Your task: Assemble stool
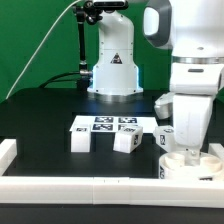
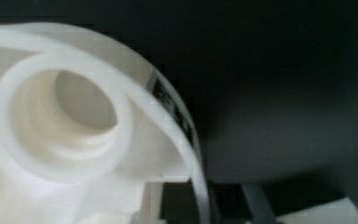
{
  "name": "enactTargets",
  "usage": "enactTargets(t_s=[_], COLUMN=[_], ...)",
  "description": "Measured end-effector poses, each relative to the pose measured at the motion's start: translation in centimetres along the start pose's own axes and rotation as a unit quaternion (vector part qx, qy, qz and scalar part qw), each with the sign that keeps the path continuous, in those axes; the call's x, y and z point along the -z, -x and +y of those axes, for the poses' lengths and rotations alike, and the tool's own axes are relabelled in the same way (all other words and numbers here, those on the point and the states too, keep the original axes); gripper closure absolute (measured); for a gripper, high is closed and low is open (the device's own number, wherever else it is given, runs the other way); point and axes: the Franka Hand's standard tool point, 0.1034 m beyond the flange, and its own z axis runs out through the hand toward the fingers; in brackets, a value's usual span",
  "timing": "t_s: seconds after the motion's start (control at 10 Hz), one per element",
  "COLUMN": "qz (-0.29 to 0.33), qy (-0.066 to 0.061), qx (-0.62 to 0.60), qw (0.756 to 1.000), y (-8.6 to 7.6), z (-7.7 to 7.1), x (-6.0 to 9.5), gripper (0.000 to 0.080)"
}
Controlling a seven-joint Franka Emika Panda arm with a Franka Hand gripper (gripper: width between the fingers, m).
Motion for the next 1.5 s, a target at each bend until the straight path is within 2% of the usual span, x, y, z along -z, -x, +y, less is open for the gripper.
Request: enactTargets(t_s=[0.2,0.3,0.5,0.6,0.7,0.8,0.9,1.1,1.3,1.5], qz=[-0.001,0.0,0.0,0.001,0.002,0.003,0.004,0.007,0.005,0.006], qy=[-0.001,-0.001,0.0,0.003,0.009,0.014,0.018,0.027,0.029,0.028], qx=[-0.001,-0.002,-0.002,-0.01,-0.029,-0.048,-0.053,-0.062,-0.07,-0.08], qw=[1.0,1.0,1.0,1.0,1.0,0.999,0.998,0.998,0.997,0.996], y=[0.2,0.2,0.2,0.0,-0.4,-0.6,-0.6,0.7,2.7,2.6], z=[0.0,0.0,0.0,0.1,0.0,-0.3,-0.6,-1.5,-2.5,-2.5], x=[-0.1,-0.1,0.0,0.7,2.1,3.5,4.4,5.2,5.0,5.0], gripper=[0.0772,0.0672,0.0397,0.0397,0.0225,0.0173,0.0173,0.0151,0.015,0.015])
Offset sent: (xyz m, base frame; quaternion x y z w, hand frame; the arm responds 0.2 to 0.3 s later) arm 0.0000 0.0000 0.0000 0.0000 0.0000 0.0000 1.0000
